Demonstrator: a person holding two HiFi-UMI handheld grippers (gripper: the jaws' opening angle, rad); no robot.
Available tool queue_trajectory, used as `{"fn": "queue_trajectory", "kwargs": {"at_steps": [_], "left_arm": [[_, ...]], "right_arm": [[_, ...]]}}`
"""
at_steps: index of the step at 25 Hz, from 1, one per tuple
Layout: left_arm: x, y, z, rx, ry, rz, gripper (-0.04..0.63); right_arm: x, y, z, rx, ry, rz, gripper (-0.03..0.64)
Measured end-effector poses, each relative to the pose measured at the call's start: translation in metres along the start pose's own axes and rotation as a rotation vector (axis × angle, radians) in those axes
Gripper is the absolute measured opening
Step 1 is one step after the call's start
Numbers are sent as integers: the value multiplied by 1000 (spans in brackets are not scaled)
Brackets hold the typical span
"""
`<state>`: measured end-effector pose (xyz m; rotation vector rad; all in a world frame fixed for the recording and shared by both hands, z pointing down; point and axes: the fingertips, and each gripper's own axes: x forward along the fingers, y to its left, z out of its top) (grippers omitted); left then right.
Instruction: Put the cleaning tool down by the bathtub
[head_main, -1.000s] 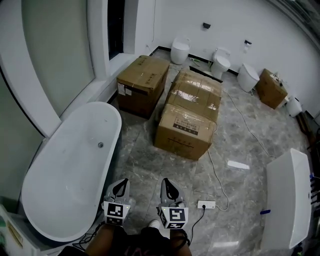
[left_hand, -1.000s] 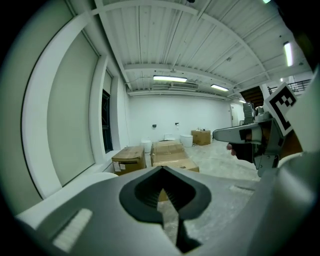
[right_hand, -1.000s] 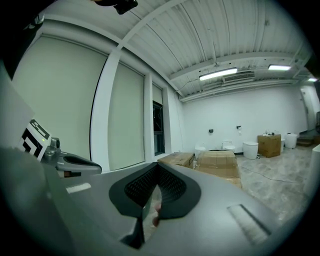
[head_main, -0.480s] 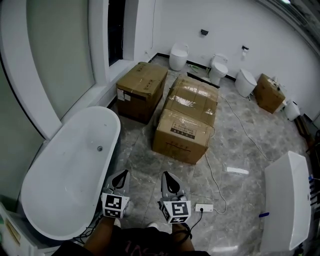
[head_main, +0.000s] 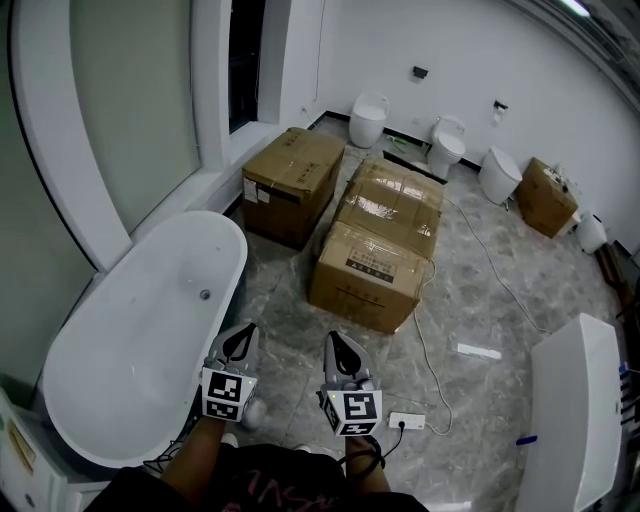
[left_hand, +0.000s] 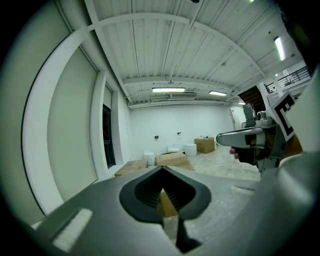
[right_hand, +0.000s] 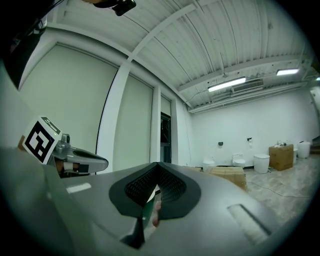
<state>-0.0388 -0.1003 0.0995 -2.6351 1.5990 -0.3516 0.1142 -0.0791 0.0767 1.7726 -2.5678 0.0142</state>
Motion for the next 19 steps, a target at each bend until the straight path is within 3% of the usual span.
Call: {"fn": "queue_trajectory", "kwargs": {"at_steps": [19], "left_arm": [[10, -4, 11, -53, -1, 32, 0]], "right_arm": [[1, -21, 5, 9, -6, -26, 21]]}}
